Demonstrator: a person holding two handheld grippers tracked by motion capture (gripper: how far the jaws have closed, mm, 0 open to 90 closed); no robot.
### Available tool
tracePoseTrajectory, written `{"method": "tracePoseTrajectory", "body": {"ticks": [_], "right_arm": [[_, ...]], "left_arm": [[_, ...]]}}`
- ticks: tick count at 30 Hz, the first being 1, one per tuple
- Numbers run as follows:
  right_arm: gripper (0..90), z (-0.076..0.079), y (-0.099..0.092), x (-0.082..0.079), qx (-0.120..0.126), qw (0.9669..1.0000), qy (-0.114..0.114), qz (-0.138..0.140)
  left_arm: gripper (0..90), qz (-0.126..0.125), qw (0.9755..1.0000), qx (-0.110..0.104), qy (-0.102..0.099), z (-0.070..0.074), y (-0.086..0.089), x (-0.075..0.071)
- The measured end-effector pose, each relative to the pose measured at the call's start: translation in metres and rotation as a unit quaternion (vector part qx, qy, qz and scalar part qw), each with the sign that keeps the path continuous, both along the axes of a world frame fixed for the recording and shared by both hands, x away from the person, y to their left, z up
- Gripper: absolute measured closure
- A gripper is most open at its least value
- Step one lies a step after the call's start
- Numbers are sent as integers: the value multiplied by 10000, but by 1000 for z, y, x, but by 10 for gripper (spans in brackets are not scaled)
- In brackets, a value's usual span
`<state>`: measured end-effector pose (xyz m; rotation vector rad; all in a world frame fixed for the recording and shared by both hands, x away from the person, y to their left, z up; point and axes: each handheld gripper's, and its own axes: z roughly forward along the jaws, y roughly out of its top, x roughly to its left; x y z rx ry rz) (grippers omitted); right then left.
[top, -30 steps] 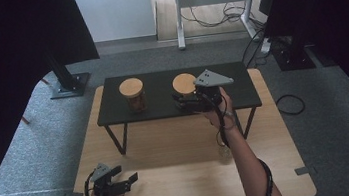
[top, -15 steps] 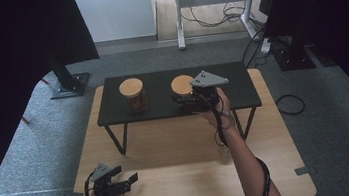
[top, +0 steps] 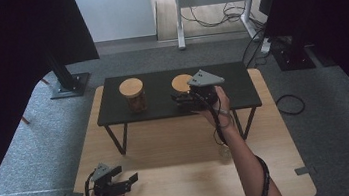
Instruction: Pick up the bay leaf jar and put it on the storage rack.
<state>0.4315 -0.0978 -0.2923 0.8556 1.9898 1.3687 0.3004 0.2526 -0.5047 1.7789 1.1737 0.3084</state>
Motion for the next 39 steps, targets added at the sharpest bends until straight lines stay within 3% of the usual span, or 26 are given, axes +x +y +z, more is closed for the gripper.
{"method": "tracePoseTrajectory", "body": {"ticks": [9,15,21,24,30,33,39], "right_arm": [[213,-2,-3,-1,166,9998,86,-52],[108,-3,-8,-6,302,9995,116,-13],[78,-3,-15,-12,499,9986,123,-127],[75,-4,-19,-16,642,9978,167,-3],[71,-7,-27,-28,711,9974,95,-36],[67,-8,-30,-35,765,9969,33,-195],[79,-12,-38,-55,896,9959,-89,-129]], "left_arm": [[145,-4,10000,-8,14,0,0,0],[144,-7,10000,-7,12,0,0,0],[144,-7,10000,7,13,0,0,0],[145,-5,10000,7,15,0,0,0],[144,-3,10000,11,17,0,0,0],[144,11,10000,13,15,0,0,0],[144,20,10000,32,22,0,0,0]]}}
